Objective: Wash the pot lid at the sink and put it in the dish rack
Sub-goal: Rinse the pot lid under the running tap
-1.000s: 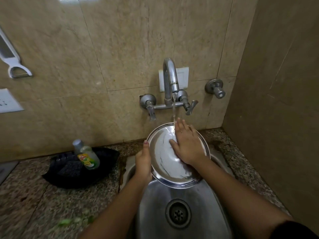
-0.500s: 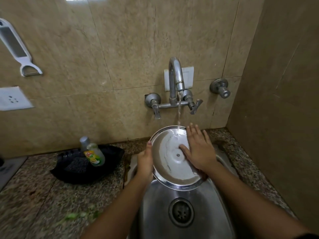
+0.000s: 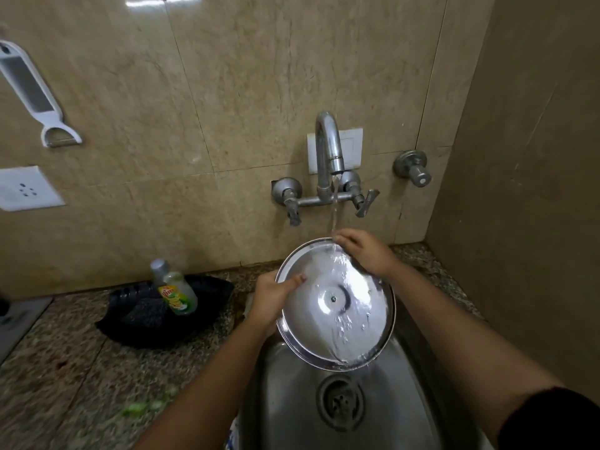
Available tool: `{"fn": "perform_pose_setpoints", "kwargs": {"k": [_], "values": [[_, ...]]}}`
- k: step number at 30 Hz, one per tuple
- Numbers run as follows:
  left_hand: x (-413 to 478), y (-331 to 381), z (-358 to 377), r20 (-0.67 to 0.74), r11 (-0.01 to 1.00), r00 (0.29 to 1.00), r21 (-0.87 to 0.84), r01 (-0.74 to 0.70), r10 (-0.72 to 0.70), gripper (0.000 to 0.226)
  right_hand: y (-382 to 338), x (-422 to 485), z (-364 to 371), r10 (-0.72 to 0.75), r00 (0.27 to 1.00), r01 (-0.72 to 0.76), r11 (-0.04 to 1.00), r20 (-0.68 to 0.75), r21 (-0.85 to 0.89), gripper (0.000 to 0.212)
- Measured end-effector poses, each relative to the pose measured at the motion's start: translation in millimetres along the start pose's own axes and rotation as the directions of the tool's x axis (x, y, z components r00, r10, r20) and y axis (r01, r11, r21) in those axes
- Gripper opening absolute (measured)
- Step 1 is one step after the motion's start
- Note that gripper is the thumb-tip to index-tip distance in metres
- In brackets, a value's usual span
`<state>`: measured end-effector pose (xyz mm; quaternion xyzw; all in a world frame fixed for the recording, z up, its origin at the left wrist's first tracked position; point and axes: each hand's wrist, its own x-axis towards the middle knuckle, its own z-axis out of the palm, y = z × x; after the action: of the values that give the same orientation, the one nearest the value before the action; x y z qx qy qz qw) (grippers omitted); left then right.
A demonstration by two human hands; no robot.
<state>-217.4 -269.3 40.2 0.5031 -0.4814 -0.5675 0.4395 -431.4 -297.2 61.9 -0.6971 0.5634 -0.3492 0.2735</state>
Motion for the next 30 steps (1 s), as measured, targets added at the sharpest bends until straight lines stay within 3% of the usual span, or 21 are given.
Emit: {"fn": "perform_pose_setpoints", "kwargs": {"k": [3,5,7,9,12,13,15,18,20,22,23,25,27,30], "values": [[9,8,4,0.041,0.999,0.999,0.029,-0.017,0.015,0.011,-10,7,10,-0.087,0.996,0.078,0.962,-0.02,-0.261,0.021],[12,14,12,0.104,0.99,0.991,0.106,-0.094,0.083,0.014,-31,12,29,-0.341,0.936,0.338,0.804,0.086,-0.489,0.025],[15,19,18,0.133,0.978,0.983,0.146,-0.148,0.129,0.02,-44,14,37,-0.484,0.843,0.524,0.646,0.233,-0.556,0.026],[17,19,15,0.133,0.982,0.983,0.126,-0.141,0.124,0.014,-35,17,26,-0.454,0.859,0.509,0.71,0.236,-0.487,0.027],[16,16,6,0.07,0.998,0.996,0.035,-0.054,0.052,0.011,-8,9,-3,-0.17,0.985,0.171,0.978,0.019,-0.121,0.029],[16,13,2,0.035,0.999,0.999,0.004,-0.042,0.042,0.008,-2,6,-10,-0.08,0.996,0.08,0.997,-0.049,0.0,0.029],[16,11,-1,0.007,0.999,0.999,-0.013,-0.041,0.041,0.007,-1,2,-13,-0.015,0.995,0.017,1.0,-0.098,0.022,0.028],[17,14,7,0.076,0.994,0.994,0.078,-0.079,0.074,0.011,-30,5,1,-0.194,0.98,0.2,0.965,0.048,-0.171,0.027],[16,15,14,0.11,0.98,0.987,0.148,-0.132,0.116,0.008,-48,8,17,-0.325,0.918,0.39,0.846,0.228,-0.363,0.026],[14,14,17,0.095,0.977,0.985,0.145,-0.155,0.142,0.008,-49,10,19,-0.347,0.903,0.425,0.808,0.254,-0.407,0.027],[13,14,15,0.077,0.981,0.987,0.124,-0.152,0.143,0.012,-43,11,16,-0.33,0.924,0.377,0.867,0.193,-0.325,0.028],[11,13,10,0.024,0.988,0.992,0.091,-0.123,0.121,0.018,-31,6,3,-0.149,0.989,0.148,0.989,0.022,0.029,0.028],[9,9,4,-0.028,0.996,0.995,0.029,-0.09,0.091,0.011,-16,1,-8,0.092,0.992,-0.06,0.94,-0.081,0.336,0.026],[11,14,-4,0.062,0.999,0.998,-0.044,0.008,-0.005,0.01,-11,0,-12,0.182,0.976,-0.128,0.922,-0.118,0.365,0.034]]}}
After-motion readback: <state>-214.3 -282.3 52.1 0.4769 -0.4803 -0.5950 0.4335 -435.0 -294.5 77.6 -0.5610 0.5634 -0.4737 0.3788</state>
